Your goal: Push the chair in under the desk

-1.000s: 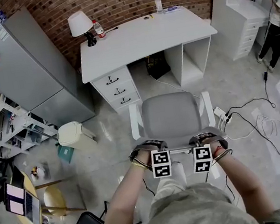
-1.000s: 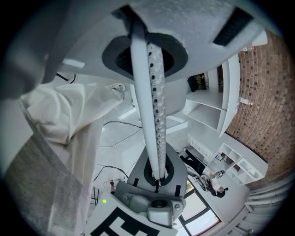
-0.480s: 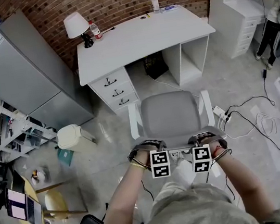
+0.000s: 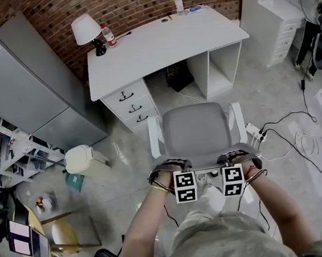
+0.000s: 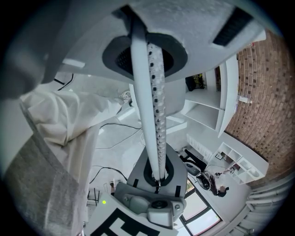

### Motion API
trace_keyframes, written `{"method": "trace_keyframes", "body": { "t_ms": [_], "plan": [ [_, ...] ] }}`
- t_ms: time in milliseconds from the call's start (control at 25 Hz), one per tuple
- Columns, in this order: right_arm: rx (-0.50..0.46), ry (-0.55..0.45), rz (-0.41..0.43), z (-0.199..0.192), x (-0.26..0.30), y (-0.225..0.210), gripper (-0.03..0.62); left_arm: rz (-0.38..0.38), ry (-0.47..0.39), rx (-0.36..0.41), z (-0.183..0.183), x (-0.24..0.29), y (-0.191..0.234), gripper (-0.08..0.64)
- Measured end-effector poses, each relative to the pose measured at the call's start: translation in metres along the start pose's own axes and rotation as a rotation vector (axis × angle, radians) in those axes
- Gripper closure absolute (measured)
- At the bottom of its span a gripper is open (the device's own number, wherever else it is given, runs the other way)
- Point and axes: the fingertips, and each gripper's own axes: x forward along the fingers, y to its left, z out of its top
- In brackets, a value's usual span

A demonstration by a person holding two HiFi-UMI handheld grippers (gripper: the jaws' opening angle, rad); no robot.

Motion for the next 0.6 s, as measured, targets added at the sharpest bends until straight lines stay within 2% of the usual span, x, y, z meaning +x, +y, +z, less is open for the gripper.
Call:
{"method": "trace_keyframes", "body": {
  "t_ms": [600],
  "plan": [
    [-0.009,-0.004,0.005,-0.008,0.013,-0.039,0.581,-0.004,0.008,-0.013,-0.009,0.011,0.040,0.548]
  ]
}}
